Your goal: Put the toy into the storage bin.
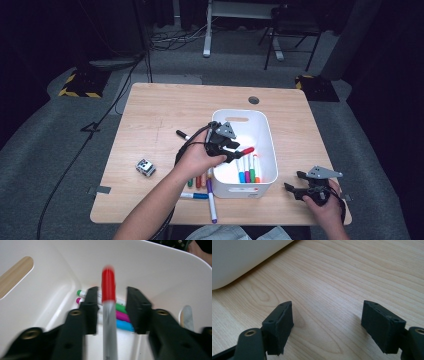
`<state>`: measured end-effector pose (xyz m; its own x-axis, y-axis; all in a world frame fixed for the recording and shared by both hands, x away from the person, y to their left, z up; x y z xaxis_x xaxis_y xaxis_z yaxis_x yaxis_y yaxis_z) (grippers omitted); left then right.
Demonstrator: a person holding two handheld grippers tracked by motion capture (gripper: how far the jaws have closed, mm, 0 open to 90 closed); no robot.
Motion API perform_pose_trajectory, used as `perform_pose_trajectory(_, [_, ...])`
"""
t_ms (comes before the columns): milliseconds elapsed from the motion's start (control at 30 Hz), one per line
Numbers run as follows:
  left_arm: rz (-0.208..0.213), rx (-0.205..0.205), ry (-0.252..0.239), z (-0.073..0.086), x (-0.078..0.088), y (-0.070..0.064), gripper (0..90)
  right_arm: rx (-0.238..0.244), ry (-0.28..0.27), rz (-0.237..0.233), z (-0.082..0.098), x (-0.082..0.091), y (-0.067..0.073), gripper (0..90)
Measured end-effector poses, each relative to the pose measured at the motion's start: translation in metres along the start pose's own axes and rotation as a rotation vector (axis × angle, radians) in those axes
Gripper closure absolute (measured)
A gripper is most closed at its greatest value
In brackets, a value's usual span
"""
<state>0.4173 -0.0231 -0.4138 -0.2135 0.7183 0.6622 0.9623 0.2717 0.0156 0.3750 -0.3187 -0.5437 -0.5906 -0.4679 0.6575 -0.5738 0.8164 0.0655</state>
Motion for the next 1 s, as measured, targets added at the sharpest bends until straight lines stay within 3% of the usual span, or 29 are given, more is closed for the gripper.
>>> perform_pose_trajectory(67, [-0.027,0.000,0.004,-0.002,0.000,0.000,37.9,0.000,0.000,0.000,0.000,0.000,0.000,25.7])
perform_pose_trajectory(133, [-0.049,0.003,-0.028,-0.003,0.003,0.002,31.5,0.000,0.000,0.000,0.000,0.000,0.000,25.7])
perform_pose_trajectory(267, [-0.068,0.047,-0.125,-0.006,0.016,0.008,27.2,-0.001,-0.002,-0.005,0.000,0.000,0.001,25.7])
perform_pose_trajectory(433, [-0.121,0.083,-0.189,-0.003,0.042,0.019,26.6,-0.005,-0.005,-0.005,0.000,0.000,0.002,25.7])
perform_pose_trajectory(633, [-0.194,0.115,-0.191,0.014,0.069,0.029,26.5,-0.006,-0.004,-0.005,0.001,0.000,0.002,25.7])
perform_pose_trajectory(800, [-0.261,0.181,-0.156,0.042,0.085,0.040,26.6,-0.006,-0.005,-0.006,0.000,0.000,0.002,25.7])
perform_pose_trajectory(1000, [-0.304,0.209,-0.122,0.064,0.090,0.046,26.6,-0.009,-0.004,-0.006,0.000,0.001,0.002,25.7])
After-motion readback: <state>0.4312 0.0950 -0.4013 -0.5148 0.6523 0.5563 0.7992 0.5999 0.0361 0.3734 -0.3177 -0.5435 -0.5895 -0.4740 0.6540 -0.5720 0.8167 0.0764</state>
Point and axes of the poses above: each handheld gripper's, and its own axes: x roughly backward along the jaws, z roughly out of its underside, y roughly to its left, the point moved 6 cm from there along -x, roughly forward along the jaws, and after that the axes turned 6 degrees about -x, right-handed, at the moved point
